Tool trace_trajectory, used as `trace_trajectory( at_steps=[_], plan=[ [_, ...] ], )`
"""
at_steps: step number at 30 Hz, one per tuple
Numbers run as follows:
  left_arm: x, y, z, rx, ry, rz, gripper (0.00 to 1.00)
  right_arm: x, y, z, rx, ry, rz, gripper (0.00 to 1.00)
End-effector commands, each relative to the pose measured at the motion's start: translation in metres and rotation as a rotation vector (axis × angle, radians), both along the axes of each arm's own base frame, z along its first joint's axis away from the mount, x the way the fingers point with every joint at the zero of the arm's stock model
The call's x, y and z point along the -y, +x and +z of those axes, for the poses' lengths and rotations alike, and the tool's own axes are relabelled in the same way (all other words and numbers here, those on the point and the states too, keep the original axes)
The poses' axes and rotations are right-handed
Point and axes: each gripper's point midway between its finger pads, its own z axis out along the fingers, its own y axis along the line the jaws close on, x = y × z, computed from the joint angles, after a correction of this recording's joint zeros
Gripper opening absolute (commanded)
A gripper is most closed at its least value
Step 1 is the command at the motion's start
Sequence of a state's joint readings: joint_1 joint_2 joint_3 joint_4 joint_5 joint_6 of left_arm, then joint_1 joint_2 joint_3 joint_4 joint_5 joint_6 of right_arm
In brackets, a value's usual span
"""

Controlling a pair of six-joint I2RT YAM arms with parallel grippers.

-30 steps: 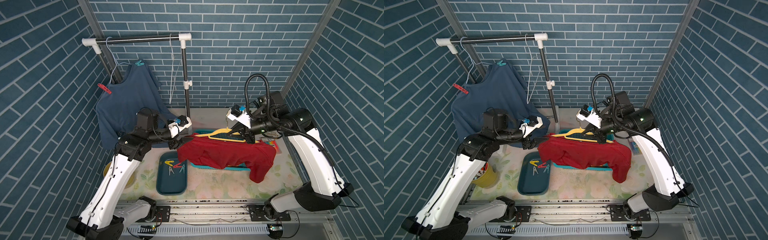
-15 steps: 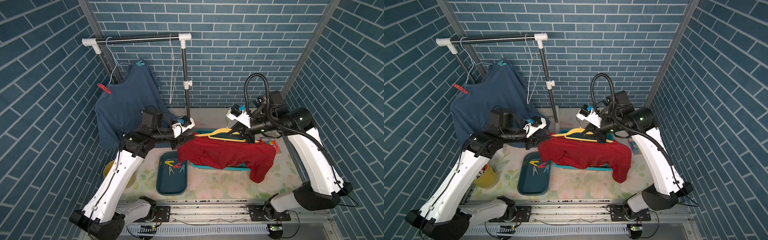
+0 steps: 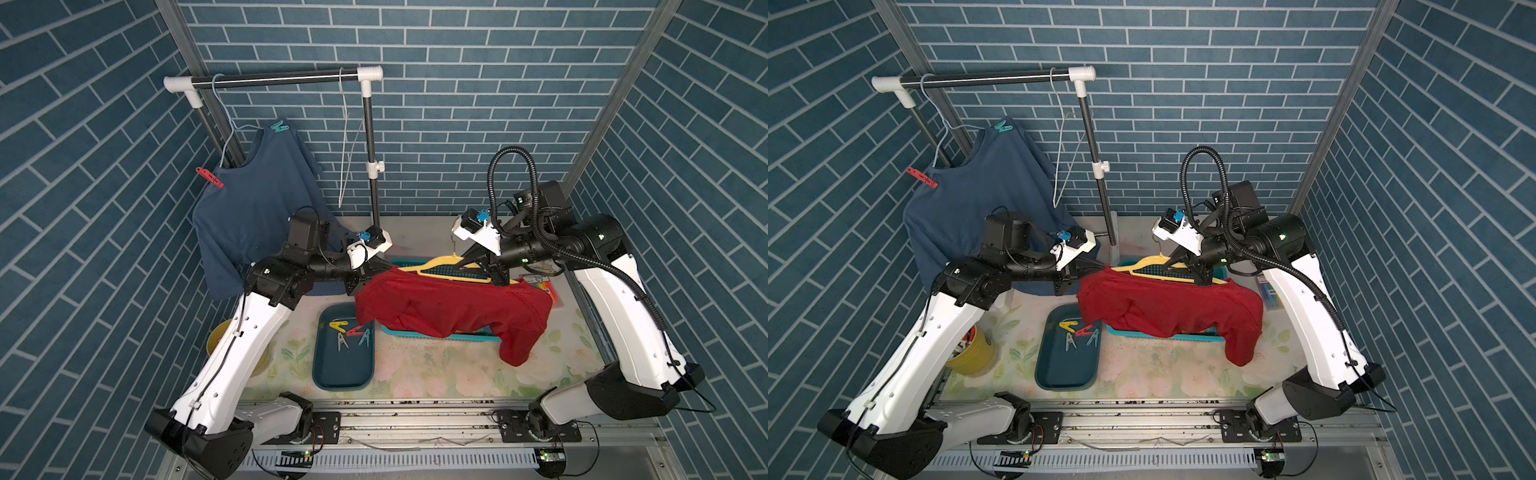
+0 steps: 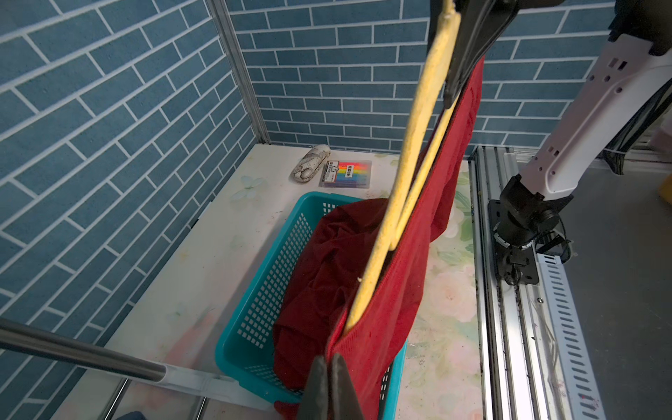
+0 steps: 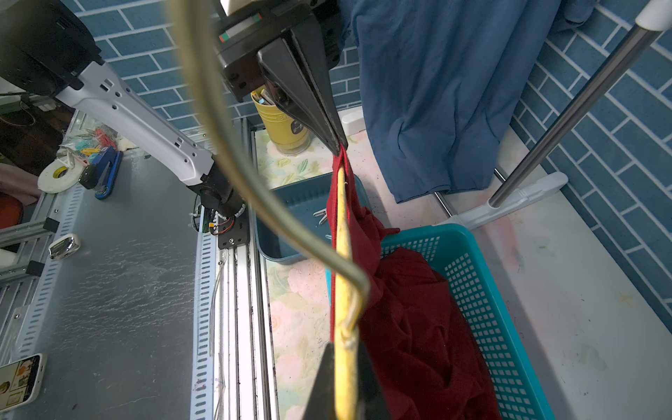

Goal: Remove the clothespins securing t-shirts to the hanger
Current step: Remove the T-shirt from the hanger.

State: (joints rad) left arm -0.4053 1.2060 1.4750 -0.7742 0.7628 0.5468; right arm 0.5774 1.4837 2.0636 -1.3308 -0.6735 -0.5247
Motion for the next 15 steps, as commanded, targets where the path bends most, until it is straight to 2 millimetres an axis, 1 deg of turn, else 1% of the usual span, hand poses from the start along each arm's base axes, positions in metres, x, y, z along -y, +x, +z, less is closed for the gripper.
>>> trace_trajectory(
  at_steps=[1, 4, 6, 10, 15],
  plan=[
    [-0.005, 0.0, 0.008, 0.024, 0.013, 0.032, 0.0, 0.006, -0.004, 0.004, 0.063, -0.016, 0.015, 0.0],
    [-0.015, 0.005, 0.005, 0.049, 0.055, 0.099, 0.0, 0.011, -0.005, 0.005, 0.092, -0.029, -0.002, 0.0],
    [-0.026, 0.013, -0.001, 0.055, 0.088, 0.162, 0.0, 0.015, -0.006, 0.006, 0.107, -0.033, -0.012, 0.0],
    [-0.048, 0.028, -0.013, -0.006, 0.081, 0.252, 0.0, 0.021, -0.01, 0.011, 0.133, -0.03, -0.023, 0.0],
    [-0.059, 0.037, -0.031, -0.06, 0.071, 0.3, 0.0, 0.025, -0.012, 0.016, 0.157, -0.019, -0.032, 0.0]
  ],
)
